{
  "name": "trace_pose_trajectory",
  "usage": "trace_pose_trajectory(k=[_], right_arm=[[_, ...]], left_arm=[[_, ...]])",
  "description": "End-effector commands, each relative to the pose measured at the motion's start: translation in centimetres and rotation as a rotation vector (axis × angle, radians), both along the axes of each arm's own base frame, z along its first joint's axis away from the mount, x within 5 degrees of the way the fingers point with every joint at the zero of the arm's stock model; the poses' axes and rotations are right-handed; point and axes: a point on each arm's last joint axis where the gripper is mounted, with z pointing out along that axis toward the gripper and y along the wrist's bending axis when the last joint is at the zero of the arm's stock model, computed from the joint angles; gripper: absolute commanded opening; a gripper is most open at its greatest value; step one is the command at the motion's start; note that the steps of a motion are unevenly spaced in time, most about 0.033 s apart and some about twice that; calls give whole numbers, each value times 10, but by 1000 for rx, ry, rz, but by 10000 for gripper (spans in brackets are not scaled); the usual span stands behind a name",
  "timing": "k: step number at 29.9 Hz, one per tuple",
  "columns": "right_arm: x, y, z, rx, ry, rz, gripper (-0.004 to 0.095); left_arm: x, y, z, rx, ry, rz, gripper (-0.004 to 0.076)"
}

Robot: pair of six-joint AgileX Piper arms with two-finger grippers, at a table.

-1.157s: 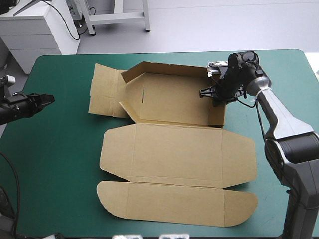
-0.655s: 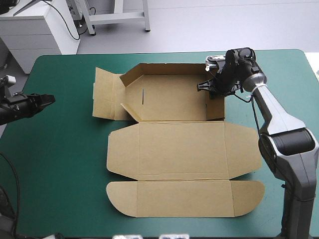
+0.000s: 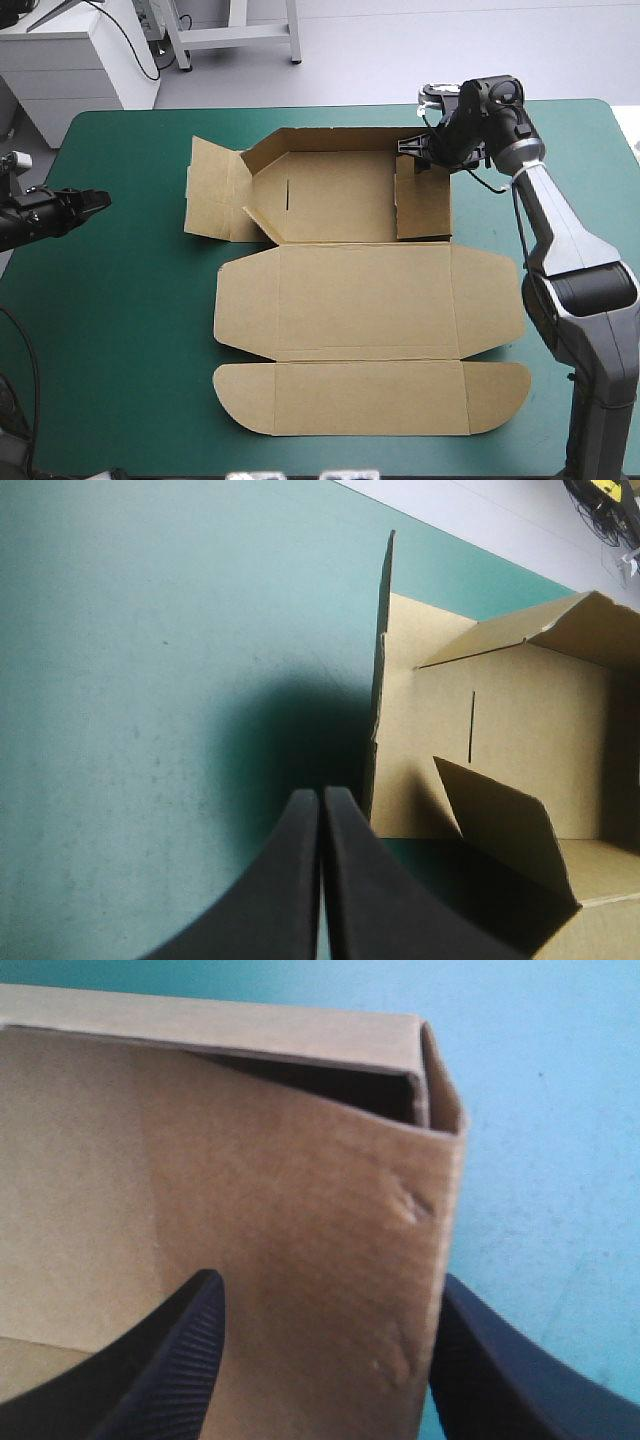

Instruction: Fold the box

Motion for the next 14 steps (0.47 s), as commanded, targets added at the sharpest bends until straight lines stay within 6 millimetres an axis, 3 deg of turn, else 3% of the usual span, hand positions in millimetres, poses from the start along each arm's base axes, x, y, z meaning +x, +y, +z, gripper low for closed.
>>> trace_pose_trajectory(k=[1,8,14], right_arm=[[-25,-6,42,23,-76,3,549],[-43,-6,23,40,28,11,549],[-50,-6,-6,33,135,7,549]], left_arm=[[-3,-5,23,-33,-81,8,-8],[-3,-5,23,-36,-83,9,-8],[-3,-5,23,-40,-83,5,-8]])
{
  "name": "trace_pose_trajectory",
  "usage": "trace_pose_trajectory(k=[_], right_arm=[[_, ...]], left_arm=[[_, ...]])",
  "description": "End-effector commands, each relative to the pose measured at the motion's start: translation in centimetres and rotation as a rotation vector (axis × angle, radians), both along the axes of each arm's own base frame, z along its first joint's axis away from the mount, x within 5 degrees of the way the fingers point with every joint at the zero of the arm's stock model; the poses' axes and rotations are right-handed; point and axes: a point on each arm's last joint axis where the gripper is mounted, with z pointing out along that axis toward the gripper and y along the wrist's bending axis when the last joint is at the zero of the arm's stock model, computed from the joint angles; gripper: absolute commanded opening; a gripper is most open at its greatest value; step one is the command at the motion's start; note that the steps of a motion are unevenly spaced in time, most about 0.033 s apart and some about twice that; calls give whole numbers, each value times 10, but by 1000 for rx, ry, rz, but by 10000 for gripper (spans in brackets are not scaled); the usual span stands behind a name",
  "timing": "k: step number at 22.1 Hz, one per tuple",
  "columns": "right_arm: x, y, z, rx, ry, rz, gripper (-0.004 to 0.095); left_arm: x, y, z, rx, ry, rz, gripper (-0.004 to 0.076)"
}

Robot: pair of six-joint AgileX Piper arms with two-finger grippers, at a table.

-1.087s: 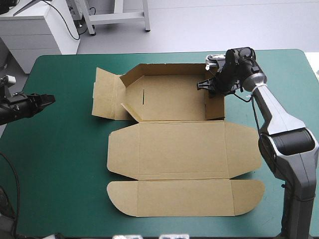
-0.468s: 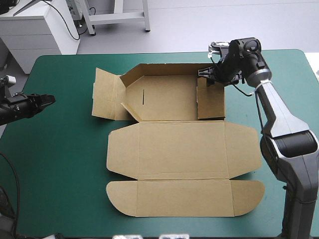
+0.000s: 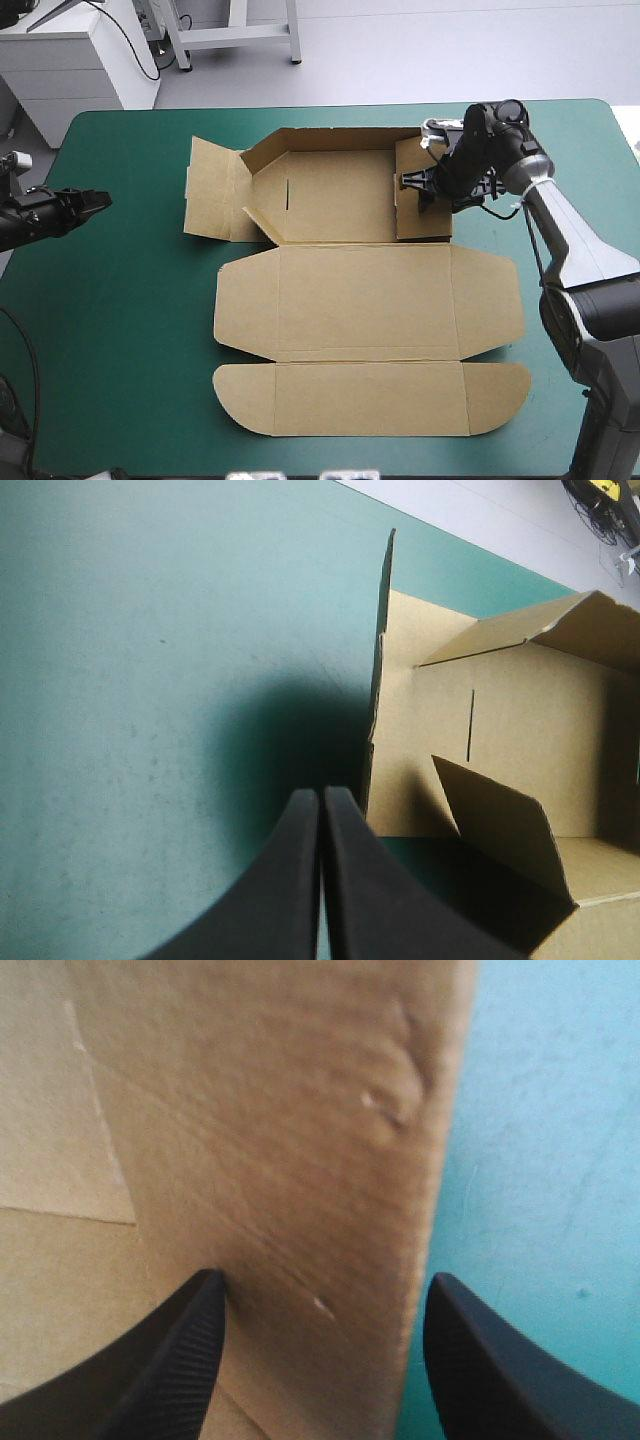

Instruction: Fold the box

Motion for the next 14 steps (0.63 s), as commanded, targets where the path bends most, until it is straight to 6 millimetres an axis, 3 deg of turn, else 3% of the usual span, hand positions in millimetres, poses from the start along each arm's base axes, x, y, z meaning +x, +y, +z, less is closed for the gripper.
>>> trace_pose_trajectory(k=[1,5,9,11,12,14], right_arm=[[-14,-4,18,13,-28,0,549],[-14,-4,5,5,-5,4,533],[-11,-3,3,4,-16,10,411],[-10,-4,3,-3,-29,22,177],[-9,-3,4,-5,-39,32,-16],[-9,-5,4,-23,-47,33,-16]], left_arm=[[-2,-4,23,-36,-84,11,-8],[-2,-4,23,-36,-85,12,-8],[-2,-4,22,-37,-83,12,-8],[-2,-4,22,-38,-82,12,-8],[-1,-4,21,-39,-80,13,-8],[-1,-3,20,-42,-76,13,-8]])
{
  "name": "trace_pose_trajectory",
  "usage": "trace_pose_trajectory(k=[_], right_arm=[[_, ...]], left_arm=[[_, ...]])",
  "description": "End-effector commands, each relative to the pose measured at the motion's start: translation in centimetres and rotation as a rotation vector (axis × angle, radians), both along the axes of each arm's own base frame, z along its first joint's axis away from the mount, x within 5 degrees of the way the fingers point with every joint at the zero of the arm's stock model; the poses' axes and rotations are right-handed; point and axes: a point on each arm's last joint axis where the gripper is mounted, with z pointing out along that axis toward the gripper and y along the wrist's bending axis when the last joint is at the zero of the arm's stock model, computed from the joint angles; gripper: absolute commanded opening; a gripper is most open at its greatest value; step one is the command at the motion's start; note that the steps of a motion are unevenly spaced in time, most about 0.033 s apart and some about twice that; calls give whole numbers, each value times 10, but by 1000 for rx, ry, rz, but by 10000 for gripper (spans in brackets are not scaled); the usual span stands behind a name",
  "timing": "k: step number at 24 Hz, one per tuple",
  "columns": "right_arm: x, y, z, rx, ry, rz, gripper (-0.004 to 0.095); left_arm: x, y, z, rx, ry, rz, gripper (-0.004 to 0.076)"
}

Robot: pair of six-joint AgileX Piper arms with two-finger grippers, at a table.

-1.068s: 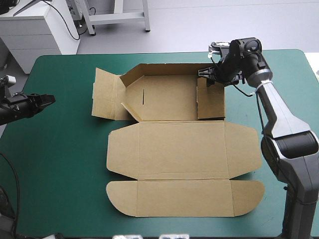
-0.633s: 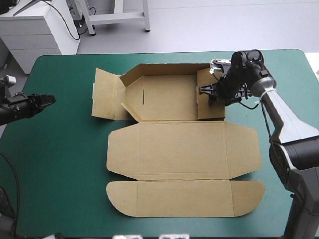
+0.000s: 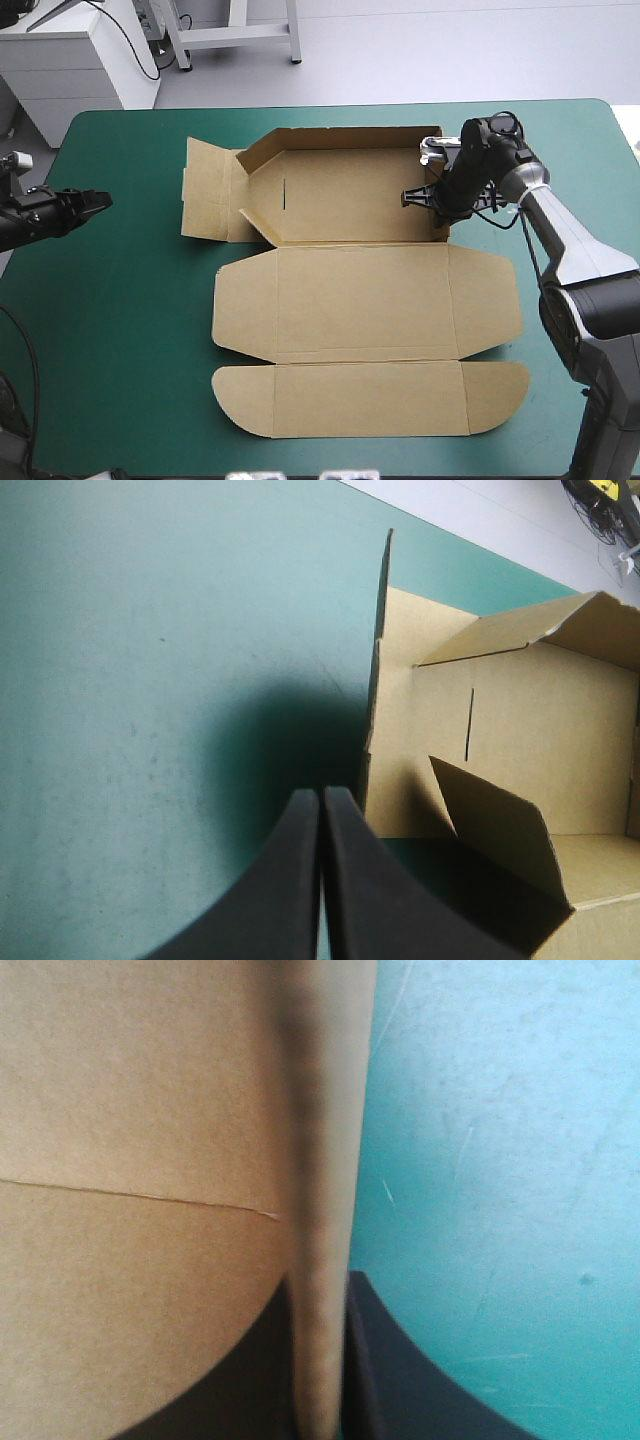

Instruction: Fold the box

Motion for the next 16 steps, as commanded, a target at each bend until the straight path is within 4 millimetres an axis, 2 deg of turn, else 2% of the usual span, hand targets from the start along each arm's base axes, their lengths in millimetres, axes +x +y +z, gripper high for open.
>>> trace_pose_trajectory(k=[1,4,7,12,16], right_arm=[[-4,-5,32,-15,-113,10,-16],[-5,-8,47,-53,-121,35,-16],[-8,-3,71,22,-185,48,-16],[-17,-4,70,25,-167,54,-16],[-33,-8,69,11,-143,54,-16]], left_arm=[[-1,-4,20,-39,-75,9,-8],[0,-4,20,-38,-75,12,-8],[3,-5,16,-46,-63,3,-8],[3,-4,15,-48,-60,3,-8],[3,-5,15,-53,-60,-3,-8]])
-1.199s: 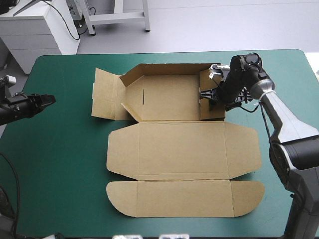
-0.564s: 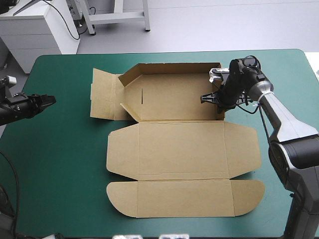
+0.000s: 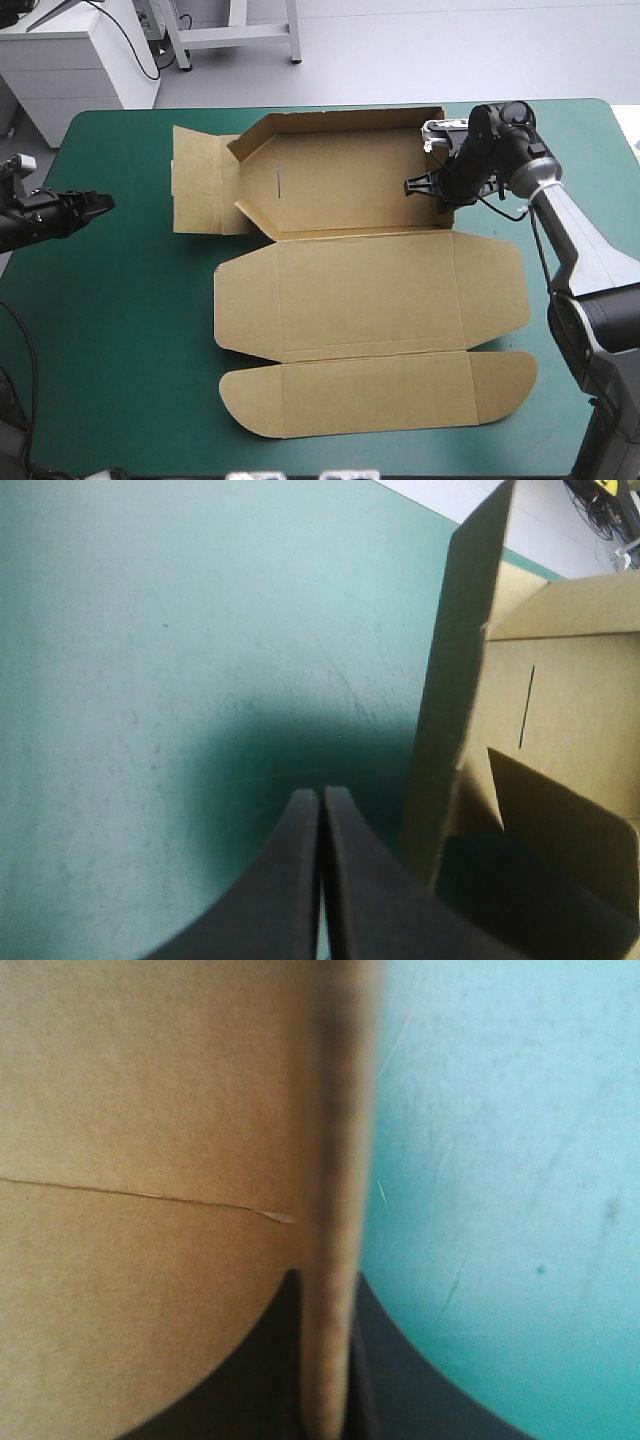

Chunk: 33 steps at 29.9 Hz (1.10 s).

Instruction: Fold the box

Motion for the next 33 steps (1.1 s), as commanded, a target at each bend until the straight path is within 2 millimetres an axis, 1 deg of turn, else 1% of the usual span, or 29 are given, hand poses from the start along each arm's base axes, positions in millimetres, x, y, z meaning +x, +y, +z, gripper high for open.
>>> trace_pose_trajectory(k=[1,7,10,14,18,22,29,33], right_arm=[[-28,-8,34,10,-61,3,-16],[-53,-13,36,6,-39,0,-16],[-61,-14,27,5,1,-19,-16],[-64,-16,12,-18,48,-22,-16],[-61,-20,8,-60,41,-31,-16],[-55,-20,4,-76,22,-36,-16],[-39,-17,-24,-83,93,-65,-16],[-32,-15,-36,-75,106,-66,-16]], left_arm=[[-1,-7,23,-39,-83,1,-8],[-1,-7,24,-43,-84,3,-8],[-2,-8,24,-56,-79,-4,-8],[-2,-9,24,-73,-68,-3,-8],[-1,-9,25,-84,-75,-1,-8],[-1,-13,29,-135,-97,-14,-8],[3,-27,29,-135,-95,-61,-8],[4,-30,27,-116,-86,-75,-8]])
